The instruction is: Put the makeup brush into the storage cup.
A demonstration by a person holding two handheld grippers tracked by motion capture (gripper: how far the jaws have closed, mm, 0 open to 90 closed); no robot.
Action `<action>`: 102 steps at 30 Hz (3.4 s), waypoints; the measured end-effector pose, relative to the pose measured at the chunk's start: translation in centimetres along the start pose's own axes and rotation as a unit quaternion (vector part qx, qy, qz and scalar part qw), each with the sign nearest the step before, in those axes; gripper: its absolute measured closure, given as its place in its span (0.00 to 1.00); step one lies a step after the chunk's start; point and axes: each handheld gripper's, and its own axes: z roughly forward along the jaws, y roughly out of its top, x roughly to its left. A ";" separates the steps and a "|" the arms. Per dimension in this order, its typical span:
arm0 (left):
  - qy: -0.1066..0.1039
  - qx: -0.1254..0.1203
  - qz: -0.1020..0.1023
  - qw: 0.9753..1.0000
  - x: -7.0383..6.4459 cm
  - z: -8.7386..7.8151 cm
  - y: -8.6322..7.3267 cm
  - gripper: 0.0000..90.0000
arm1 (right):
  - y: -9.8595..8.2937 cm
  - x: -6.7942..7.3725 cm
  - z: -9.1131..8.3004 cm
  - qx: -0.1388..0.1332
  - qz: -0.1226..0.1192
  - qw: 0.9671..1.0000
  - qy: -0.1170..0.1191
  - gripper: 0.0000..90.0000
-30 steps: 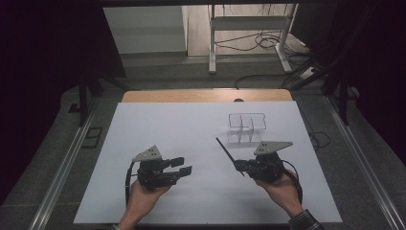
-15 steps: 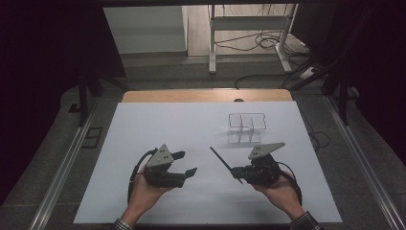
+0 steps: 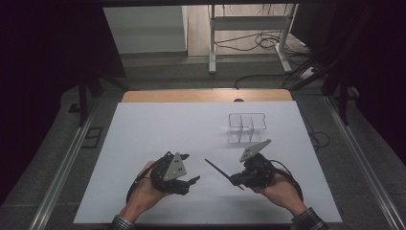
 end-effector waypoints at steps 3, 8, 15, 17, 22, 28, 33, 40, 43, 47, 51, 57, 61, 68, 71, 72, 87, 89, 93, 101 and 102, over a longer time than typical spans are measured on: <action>0.001 0.012 0.028 1.000 -0.5 0.6 0.2 0.30 | 0.2 0.0 0.3 0.023 -0.004 1.000 0.007 0.92; -0.002 0.027 0.063 0.998 -1.1 1.4 0.5 0.32 | 1.0 0.3 0.7 0.062 -0.014 0.998 0.017 0.92; -0.007 0.038 0.098 0.994 -1.6 2.0 0.7 0.38 | 2.3 0.8 1.2 0.102 -0.037 0.994 0.032 0.92; -0.009 0.040 0.107 0.993 -1.8 2.1 0.7 0.40 | 2.6 0.9 1.4 0.116 -0.043 0.992 0.034 0.92; -0.016 0.051 0.139 0.989 -2.3 2.5 0.7 0.47 | 3.2 1.2 1.9 0.137 -0.055 0.988 0.041 0.92; -0.027 0.064 0.169 0.983 -2.8 2.8 0.8 0.57 | 3.8 1.4 2.3 0.159 -0.065 0.984 0.045 0.92; -0.039 0.063 0.164 0.984 -2.9 2.8 0.7 0.70 | 3.9 1.4 2.5 0.165 -0.068 0.983 0.047 0.92; -0.056 0.080 0.187 0.978 -2.9 2.9 0.7 0.82 | 3.8 1.4 2.7 0.170 -0.070 0.981 0.053 0.92; -0.076 0.085 0.192 0.975 -2.9 3.0 0.5 0.88 | 3.9 1.4 2.7 0.166 -0.076 0.982 0.050 0.92; -0.098 0.088 0.193 0.972 -3.1 3.0 0.6 0.95 | 4.0 1.0 2.2 0.153 -0.077 0.985 0.035 0.86; -0.102 0.093 0.180 0.974 -2.7 3.0 0.6 0.95 | 3.7 0.5 2.1 0.136 -0.065 0.988 0.031 0.73; -0.103 0.112 0.153 0.976 -2.7 3.4 0.4 0.95 | 3.2 -0.2 1.6 0.097 -0.048 0.994 0.014 0.58; -0.104 0.112 0.128 0.980 -2.5 3.3 0.4 0.95 | 2.7 -0.6 1.0 0.073 -0.036 0.997 -0.007 0.48; -0.111 0.110 0.084 0.984 -1.8 2.9 0.0 0.95 | 2.0 -1.2 -0.5 0.027 -0.015 0.999 -0.040 0.39; -0.113 0.111 0.066 0.985 -1.5 2.7 -0.3 0.95 | 1.9 -1.5 -1.1 0.012 -0.012 0.998 -0.054 0.36; -0.112 0.111 0.059 0.986 -1.4 2.7 -0.4 0.95 | 1.8 -1.5 -1.3 0.008 -0.008 0.998 -0.058 0.36; -0.125 0.074 -0.065 0.987 0.6 1.7 -1.6 0.95 | 0.2 -2.6 -2.2 -0.069 0.054 0.994 -0.066 0.43; -0.126 0.067 -0.078 0.987 0.6 1.6 -1.7 0.95 | 0.1 -2.6 -2.3 -0.075 0.057 0.993 -0.069 0.44; -0.125 0.045 -0.111 0.985 0.5 1.4 -1.8 0.95 | -0.1 -2.3 -2.4 -0.098 0.058 0.991 -0.075 0.44; -0.128 -0.004 -0.152 0.980 0.9 0.5 -2.1 0.95 | 0.0 -1.5 -2.5 -0.138 0.050 0.986 -0.081 0.45; -0.128 -0.012 -0.157 0.979 0.9 0.5 -2.1 0.95 | 0.0 -1.4 -2.5 -0.143 0.048 0.985 -0.082 0.46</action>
